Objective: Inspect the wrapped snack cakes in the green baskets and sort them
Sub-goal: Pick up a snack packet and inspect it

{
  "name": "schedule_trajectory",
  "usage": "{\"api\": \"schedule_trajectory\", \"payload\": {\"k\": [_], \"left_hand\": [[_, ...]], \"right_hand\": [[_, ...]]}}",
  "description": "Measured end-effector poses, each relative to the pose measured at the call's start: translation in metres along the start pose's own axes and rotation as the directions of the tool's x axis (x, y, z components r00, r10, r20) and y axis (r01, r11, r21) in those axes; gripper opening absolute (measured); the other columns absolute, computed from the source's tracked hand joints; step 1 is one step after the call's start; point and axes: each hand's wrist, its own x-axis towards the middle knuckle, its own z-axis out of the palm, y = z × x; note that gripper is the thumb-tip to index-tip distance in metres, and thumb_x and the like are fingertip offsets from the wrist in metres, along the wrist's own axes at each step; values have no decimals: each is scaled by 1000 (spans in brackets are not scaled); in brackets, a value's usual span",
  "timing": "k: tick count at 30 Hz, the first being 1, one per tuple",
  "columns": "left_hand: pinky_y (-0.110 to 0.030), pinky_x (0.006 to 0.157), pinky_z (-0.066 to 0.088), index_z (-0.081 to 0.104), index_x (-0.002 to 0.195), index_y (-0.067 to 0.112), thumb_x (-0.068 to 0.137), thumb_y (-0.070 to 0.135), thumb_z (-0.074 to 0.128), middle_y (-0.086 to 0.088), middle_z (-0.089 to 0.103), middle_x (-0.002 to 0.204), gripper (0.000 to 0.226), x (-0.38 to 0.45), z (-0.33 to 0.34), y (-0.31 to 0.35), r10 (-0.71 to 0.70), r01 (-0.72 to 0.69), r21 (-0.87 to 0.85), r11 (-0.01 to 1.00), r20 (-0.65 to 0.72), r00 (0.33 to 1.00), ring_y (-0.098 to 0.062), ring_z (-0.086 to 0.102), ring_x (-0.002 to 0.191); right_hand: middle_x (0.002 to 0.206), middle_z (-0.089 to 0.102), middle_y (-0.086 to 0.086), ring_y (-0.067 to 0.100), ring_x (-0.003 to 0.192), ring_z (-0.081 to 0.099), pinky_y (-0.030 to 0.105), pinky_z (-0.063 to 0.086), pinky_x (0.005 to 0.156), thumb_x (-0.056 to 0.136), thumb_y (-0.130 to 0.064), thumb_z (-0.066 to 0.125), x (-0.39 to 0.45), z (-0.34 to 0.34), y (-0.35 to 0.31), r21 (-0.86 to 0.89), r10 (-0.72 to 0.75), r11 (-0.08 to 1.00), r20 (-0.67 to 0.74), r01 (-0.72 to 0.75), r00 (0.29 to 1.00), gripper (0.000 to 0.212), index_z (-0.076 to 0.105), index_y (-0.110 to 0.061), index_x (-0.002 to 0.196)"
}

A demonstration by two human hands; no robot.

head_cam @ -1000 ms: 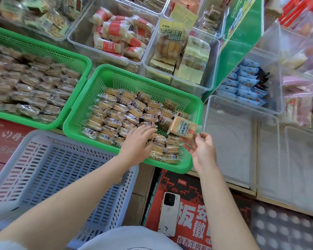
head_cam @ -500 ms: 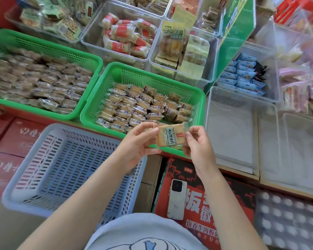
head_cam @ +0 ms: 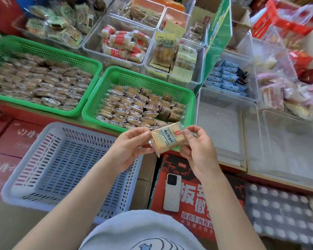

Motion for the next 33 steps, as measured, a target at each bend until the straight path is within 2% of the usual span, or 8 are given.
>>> {"api": "schedule_trajectory", "payload": {"k": [6, 12, 14, 18, 25, 29, 31, 33], "left_hand": [[-24, 64, 60, 76, 76, 12, 75, 16, 73, -8, 75, 88, 6, -12, 9, -1, 62, -63, -4, 998, -111, 992, -16, 72, 78], [-30, 68, 62, 67, 106, 13, 96, 13, 66, -8, 75, 99, 10, -21, 17, -8, 180, -101, 282, 954, -270, 946, -18, 73, 82], [-30, 71, 62, 68, 107, 20, 93, 22, 70, 0, 74, 105, 13, -27, 19, -9, 285, -155, 515, 843, -182, 941, -14, 72, 89], [-23, 67, 59, 70, 105, 22, 84, 24, 81, 9, 68, 110, 23, -33, 14, -14, 532, -278, 879, 387, 33, 846, -5, 68, 89], [-22, 62, 55, 76, 86, 7, 85, 14, 80, 4, 71, 77, 8, -28, 6, -11, 646, -321, 922, 217, 111, 755, -8, 66, 67], [-27, 66, 56, 70, 91, 11, 94, 14, 70, 3, 68, 75, 5, -25, -2, 0, 619, -222, 933, 282, -1, 785, -15, 67, 69], [-32, 71, 61, 65, 94, 10, 100, 17, 62, -5, 71, 79, 10, -24, -2, 10, 486, -118, 845, 521, -181, 855, -20, 71, 72], [-39, 73, 63, 61, 108, 7, 103, 25, 55, -12, 74, 93, 20, -21, 7, 15, 193, 12, 575, 818, -295, 936, -25, 74, 84]], "right_hand": [[95, 67, 20, 8, 47, 34, 16, 32, 41, 101, -10, 51, -12, -2, 1, 292, 107, 950, 31, -111, 994, 8, 48, -12, 93], [84, 57, 13, 10, 53, 45, 18, 40, 45, 98, -6, 53, -20, -2, 4, 381, 83, 922, -9, -74, 996, 7, 51, -10, 93], [80, 53, 10, 10, 55, 45, 19, 43, 47, 98, -5, 53, -22, 0, 6, 384, 79, 921, -23, -64, 997, 4, 51, -9, 96], [74, 53, 7, 11, 55, 45, 20, 43, 48, 98, -5, 53, -25, 7, 9, 376, 87, 924, -13, -76, 996, 3, 53, -8, 98], [75, 56, 8, 11, 55, 44, 19, 42, 47, 98, -4, 53, -25, 10, 9, 388, 100, 918, -20, -84, 995, 5, 54, -8, 97], [90, 62, 14, 10, 56, 45, 18, 42, 47, 95, -3, 54, -21, -4, 3, 435, 94, 898, -40, -67, 995, 21, 51, -9, 115], [97, 60, 15, 10, 57, 45, 19, 42, 48, 91, -5, 58, -19, -13, 0, 414, 61, 909, -33, -42, 998, 34, 49, -12, 123], [101, 60, 16, 11, 57, 45, 20, 43, 48, 89, -8, 58, -19, -16, -1, 377, 33, 925, 25, -40, 999, 42, 48, -13, 129]]}}
